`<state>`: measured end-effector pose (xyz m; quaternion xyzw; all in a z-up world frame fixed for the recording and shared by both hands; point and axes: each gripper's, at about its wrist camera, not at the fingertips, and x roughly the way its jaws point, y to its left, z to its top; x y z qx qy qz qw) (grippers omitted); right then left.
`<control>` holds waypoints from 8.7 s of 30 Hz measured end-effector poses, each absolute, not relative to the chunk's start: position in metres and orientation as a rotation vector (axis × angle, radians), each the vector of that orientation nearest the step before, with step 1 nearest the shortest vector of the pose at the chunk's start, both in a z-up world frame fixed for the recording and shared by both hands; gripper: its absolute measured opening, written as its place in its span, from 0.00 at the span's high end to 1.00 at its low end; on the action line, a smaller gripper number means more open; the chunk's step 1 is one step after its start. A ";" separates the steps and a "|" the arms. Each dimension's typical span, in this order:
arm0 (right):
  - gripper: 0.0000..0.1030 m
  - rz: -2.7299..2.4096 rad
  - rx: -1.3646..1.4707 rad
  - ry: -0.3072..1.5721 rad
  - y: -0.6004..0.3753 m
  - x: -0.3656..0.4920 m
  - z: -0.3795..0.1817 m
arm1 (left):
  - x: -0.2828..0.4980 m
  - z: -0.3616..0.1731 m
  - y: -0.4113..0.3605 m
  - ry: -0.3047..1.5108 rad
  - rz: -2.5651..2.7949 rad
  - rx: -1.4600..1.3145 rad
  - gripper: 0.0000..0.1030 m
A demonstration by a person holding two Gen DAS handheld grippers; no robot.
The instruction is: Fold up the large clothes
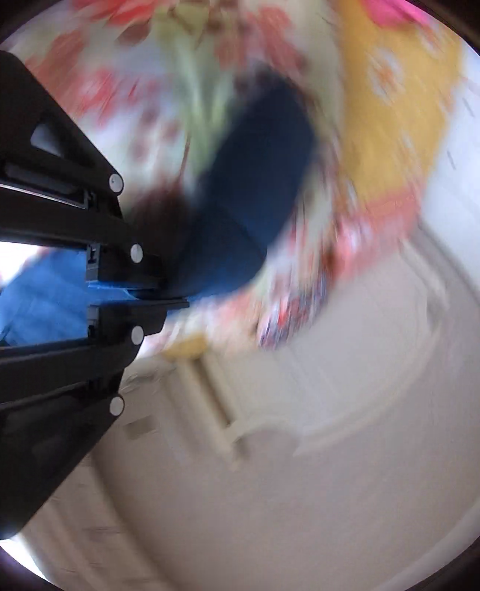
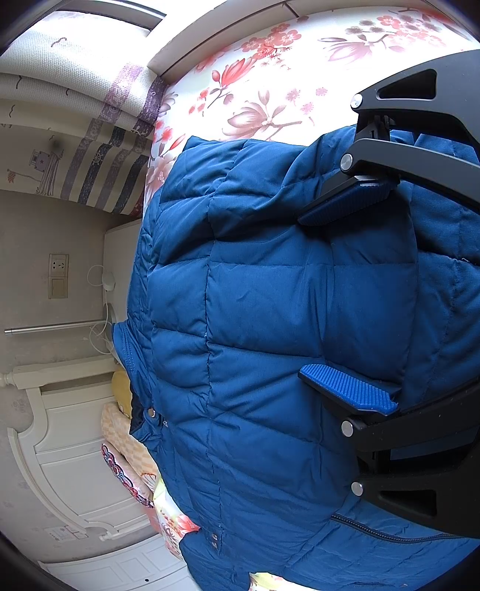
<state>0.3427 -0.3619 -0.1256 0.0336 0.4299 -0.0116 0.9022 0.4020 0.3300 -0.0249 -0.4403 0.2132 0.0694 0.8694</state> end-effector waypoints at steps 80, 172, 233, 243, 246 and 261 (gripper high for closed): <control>0.69 0.128 0.804 0.690 -0.407 0.320 -0.117 | 0.318 -0.105 0.131 0.549 0.276 -0.537 0.13; 0.57 0.112 0.191 0.784 -0.354 0.345 -0.117 | 0.494 -0.079 -0.068 0.870 0.004 -0.059 0.04; 0.33 -0.038 0.031 0.819 -0.351 0.387 -0.122 | 0.447 -0.126 -0.034 0.842 0.012 0.029 0.02; 0.27 0.071 0.095 0.684 -0.333 0.302 -0.068 | 0.392 -0.088 -0.036 0.744 -0.053 0.011 0.02; 0.22 0.189 -0.036 0.768 -0.294 0.279 -0.083 | 0.344 -0.074 -0.058 0.707 -0.126 0.077 0.02; 0.15 -0.083 -0.015 0.912 -0.352 0.261 -0.134 | 0.343 -0.127 -0.011 0.943 -0.003 -0.008 0.02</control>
